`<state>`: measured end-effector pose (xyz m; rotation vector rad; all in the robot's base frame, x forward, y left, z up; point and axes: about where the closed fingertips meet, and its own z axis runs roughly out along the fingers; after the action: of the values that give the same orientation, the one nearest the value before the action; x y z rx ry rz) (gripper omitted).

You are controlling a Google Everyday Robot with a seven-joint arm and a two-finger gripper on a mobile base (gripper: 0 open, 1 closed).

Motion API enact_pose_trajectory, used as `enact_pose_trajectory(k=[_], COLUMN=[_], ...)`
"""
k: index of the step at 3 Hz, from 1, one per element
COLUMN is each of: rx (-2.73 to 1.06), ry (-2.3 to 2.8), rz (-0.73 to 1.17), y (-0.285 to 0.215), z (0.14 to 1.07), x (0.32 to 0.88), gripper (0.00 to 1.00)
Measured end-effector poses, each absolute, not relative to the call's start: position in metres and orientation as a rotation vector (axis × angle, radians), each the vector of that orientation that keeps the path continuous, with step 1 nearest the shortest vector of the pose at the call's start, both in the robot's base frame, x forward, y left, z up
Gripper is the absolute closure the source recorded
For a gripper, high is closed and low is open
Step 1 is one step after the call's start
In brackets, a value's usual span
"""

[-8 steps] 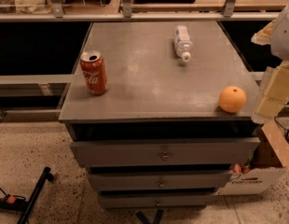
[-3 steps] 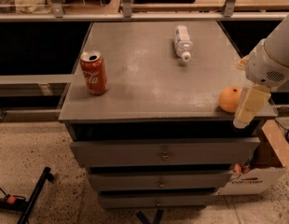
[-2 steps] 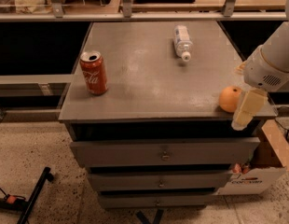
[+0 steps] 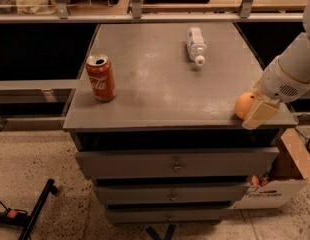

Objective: Move orange near blue plastic bottle

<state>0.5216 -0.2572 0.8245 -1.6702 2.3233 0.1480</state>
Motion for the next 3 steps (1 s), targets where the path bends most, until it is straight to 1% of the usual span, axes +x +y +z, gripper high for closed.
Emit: enact_pose_trajectory(k=[2,3], rx=[-1.534,-1.532], ry=[2.414,2.416], rz=[0.217,0.217], y=[-0.2686,-0.2687], z=[0.8173,0.8179], x=[0.5245,0.5245], gripper=[0.85,1.00])
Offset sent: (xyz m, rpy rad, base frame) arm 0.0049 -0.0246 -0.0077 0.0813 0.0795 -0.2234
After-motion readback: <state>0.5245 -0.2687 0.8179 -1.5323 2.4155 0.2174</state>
